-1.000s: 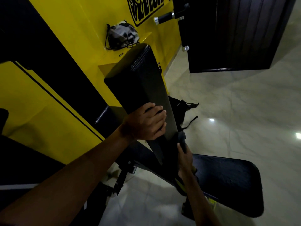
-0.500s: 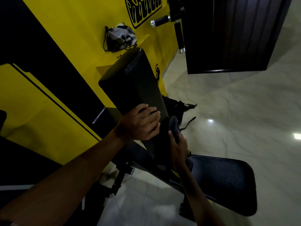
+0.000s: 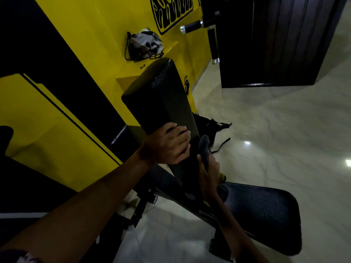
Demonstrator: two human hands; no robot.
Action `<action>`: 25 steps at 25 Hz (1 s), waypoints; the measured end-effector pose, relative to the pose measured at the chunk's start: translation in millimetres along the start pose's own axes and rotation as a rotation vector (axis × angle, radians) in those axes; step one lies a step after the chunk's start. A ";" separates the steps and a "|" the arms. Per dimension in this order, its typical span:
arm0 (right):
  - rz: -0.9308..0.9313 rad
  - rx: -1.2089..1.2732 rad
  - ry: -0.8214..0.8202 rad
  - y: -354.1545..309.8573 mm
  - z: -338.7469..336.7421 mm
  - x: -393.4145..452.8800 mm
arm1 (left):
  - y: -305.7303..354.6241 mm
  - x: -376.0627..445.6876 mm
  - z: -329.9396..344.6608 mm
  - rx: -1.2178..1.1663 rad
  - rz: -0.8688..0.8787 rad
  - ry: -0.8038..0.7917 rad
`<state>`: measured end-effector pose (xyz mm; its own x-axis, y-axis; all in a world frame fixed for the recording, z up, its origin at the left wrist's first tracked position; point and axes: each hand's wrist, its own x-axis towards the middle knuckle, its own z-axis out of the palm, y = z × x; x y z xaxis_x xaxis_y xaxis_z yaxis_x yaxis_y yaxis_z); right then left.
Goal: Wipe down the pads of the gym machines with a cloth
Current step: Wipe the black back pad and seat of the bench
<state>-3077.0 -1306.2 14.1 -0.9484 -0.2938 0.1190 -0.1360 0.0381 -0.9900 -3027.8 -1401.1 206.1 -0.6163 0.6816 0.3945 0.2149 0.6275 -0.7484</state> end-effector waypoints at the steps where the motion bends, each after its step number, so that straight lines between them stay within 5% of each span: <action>1: -0.045 -0.004 -0.004 4.2 -0.1 -16.9 | -0.1 -0.2 0.3 -0.003 0.001 -0.004; 8: 0.127 0.023 -0.052 3.6 -3.1 14.8 | 0.0 -1.6 2.2 -0.026 -0.010 -0.027; 12: -0.099 -0.036 -0.041 -15.1 -5.0 -24.4 | 1.1 -4.2 2.6 -0.033 -0.009 -0.077; 15: 0.016 0.146 -0.147 -20.1 -14.3 -51.2 | 1.2 1.9 -7.4 -0.053 -0.035 -0.142; 18: 0.166 0.065 -0.116 -40.7 -15.7 -5.1 | 0.4 10.9 -34.4 -0.255 -0.077 -0.100; 22: -0.036 -0.023 -0.040 -67.1 -5.9 -8.9 | -40.1 15.2 -73.1 -0.257 -0.355 0.099; 25: 0.080 0.118 -0.126 -50.3 -7.4 -44.2 | -68.1 15.7 -65.5 -0.225 -0.609 0.116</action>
<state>-3030.4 -1288.1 59.1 -0.9107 -0.4115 0.0362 -0.0199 -0.0440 -0.9988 -3002.5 -1408.5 298.2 -0.5947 0.2082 0.7765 0.0143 0.9685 -0.2487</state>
